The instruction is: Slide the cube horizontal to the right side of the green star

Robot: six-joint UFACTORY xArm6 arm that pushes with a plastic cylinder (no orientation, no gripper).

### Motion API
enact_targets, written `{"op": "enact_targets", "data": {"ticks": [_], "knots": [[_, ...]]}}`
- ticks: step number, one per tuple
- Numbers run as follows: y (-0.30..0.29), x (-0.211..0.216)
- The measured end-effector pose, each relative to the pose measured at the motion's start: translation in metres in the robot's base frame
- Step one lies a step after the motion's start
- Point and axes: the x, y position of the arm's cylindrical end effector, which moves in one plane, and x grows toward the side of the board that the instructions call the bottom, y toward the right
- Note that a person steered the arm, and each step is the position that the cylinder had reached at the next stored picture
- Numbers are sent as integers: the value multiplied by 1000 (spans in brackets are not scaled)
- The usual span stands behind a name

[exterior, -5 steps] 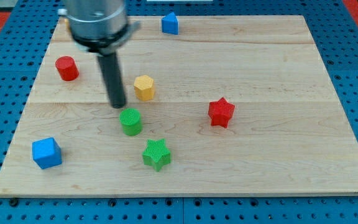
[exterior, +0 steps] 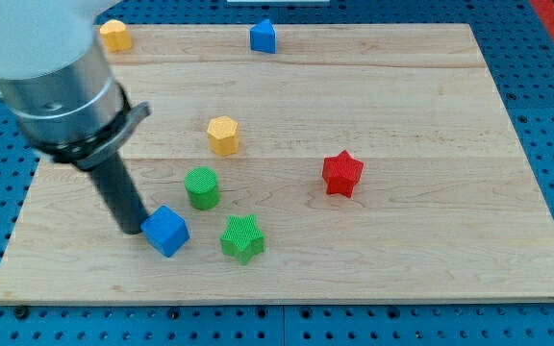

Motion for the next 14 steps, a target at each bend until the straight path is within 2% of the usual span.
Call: {"op": "enact_targets", "data": {"ticks": [1, 2, 3, 4, 5, 6, 7, 9, 10, 13, 14], "knots": [[56, -4], [28, 19], [33, 43], [85, 66], [118, 69], [71, 84], [76, 84], [234, 83], [265, 82], [304, 74], [283, 70]]}}
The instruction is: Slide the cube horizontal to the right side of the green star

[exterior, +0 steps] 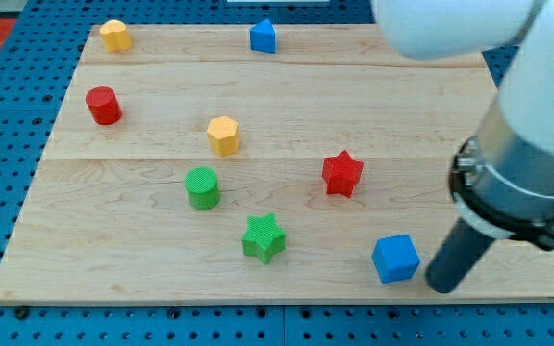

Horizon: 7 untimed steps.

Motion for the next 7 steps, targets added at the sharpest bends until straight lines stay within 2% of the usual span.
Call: {"op": "enact_targets", "data": {"ticks": [2, 4, 5, 6, 7], "knots": [[-114, -34], [-183, -87], [-137, -84], [-59, -54], [-4, -33]]}}
